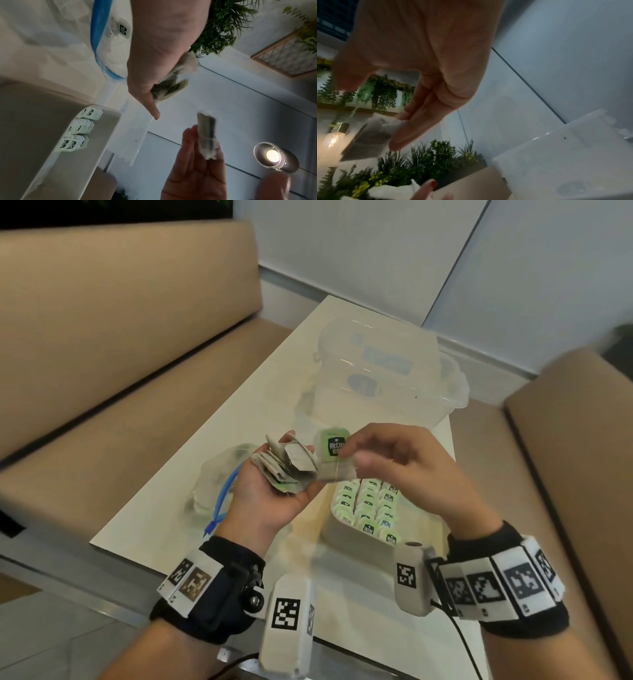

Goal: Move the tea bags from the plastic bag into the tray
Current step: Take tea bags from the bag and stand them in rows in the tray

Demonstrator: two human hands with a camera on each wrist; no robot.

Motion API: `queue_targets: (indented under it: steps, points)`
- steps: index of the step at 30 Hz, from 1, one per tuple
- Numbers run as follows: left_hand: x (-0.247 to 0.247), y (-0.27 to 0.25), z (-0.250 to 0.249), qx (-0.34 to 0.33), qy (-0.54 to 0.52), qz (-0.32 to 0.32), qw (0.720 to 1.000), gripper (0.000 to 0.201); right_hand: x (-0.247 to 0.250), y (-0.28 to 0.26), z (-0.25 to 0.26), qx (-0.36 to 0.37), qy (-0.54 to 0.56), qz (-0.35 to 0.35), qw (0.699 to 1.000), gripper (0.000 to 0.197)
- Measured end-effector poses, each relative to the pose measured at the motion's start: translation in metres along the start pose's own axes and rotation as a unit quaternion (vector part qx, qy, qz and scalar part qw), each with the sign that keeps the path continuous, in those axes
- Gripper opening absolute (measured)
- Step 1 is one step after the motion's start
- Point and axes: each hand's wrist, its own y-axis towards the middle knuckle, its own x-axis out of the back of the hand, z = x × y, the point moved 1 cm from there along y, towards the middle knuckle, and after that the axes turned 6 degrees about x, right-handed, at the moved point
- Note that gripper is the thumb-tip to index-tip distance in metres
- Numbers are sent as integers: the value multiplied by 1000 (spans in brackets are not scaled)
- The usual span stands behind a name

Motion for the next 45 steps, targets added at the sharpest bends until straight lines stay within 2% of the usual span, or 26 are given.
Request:
queue_targets:
  steps: [1,4,5,9,11,15,20,24,28,31,33,36,38,39,42,45]
  points:
    - [2,1,0,1,-9,-1,1000,26,1,1,-2,-3,14,-27,1000,24]
    - [2,0,1,-2,-5,4,1000,35,1,4,-12,-10,51,-109,993,4]
    - [1,-2,1,-3,-2,1,1000,36,2,4,-15,-10,55,-121,991,7]
    - [2,-2,-2,4,7,-14,1000,33,5,3,-18,29,21,-107,994,29]
    - [3,-1,-4,5,7,-23,1000,31,8,2,-19,47,-17,-103,993,34]
    - [3,-1,-5,3,13,-27,1000,31,12,2,-19,85,-36,-161,983,25]
    - [4,1,-7,-14,27,-27,999,32,26,-3,-20,91,21,-235,968,22]
    - [3,2,-9,-25,34,-33,999,33,42,-9,-23,78,47,-239,967,30]
    - [2,3,-9,-25,42,-36,998,34,62,-17,-25,41,-38,-213,976,17]
    - [3,4,-10,-23,51,-37,998,33,85,-25,-33,-24,-119,-184,975,22]
    - [6,5,-12,-19,53,-39,998,35,100,-29,-42,-59,-225,-137,963,28]
    - [12,8,-15,-16,50,-49,997,36,114,-28,-67,-136,-359,-10,923,29]
    - [11,8,-15,-6,55,-42,998,24,120,-27,-89,-205,-406,82,887,23]
    - [8,7,-15,1,59,-38,998,17,122,-26,-99,-236,-421,123,867,19]
    - [8,9,-17,3,69,-33,997,37,121,-24,-125,-286,-430,241,822,19]
    - [9,9,-17,3,64,-50,997,19,119,-16,-146,-305,-444,317,780,31]
